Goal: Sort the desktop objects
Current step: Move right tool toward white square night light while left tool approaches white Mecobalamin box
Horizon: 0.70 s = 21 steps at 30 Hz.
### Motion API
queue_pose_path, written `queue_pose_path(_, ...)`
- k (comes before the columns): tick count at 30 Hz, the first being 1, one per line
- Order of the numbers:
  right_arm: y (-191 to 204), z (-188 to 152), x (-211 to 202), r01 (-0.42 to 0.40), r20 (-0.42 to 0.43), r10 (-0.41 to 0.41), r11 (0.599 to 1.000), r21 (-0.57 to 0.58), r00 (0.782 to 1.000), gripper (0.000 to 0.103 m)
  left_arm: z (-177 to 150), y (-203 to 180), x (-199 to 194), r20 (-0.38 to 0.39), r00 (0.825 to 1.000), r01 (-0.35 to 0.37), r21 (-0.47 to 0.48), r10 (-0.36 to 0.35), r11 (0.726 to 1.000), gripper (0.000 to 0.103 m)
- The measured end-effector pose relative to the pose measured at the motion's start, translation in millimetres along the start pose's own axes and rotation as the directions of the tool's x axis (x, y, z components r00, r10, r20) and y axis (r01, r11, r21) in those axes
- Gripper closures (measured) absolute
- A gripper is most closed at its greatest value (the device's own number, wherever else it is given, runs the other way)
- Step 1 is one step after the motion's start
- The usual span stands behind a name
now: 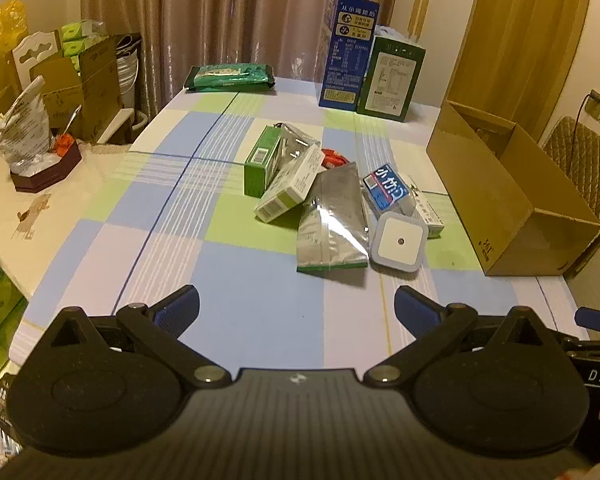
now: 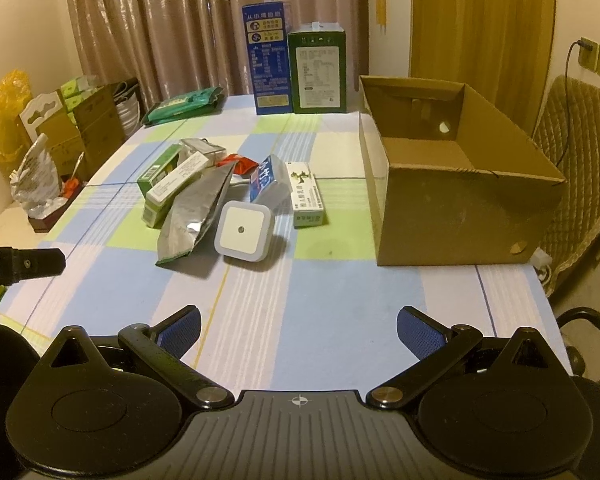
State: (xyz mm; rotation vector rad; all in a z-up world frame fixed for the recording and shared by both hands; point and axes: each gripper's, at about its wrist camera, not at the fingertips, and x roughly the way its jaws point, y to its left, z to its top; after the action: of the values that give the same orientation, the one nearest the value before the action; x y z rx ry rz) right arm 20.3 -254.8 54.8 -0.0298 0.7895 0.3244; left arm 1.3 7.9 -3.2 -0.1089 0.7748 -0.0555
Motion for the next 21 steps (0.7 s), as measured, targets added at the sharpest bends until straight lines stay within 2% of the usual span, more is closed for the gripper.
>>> queue_pose_path(21,8,2,12,-0.012,-0.020,0.012,1.000,-0.006,1.000,0.002,10,16,11,-0.010,1.000,-0.030,-0.037,0.030,0.999,0.001)
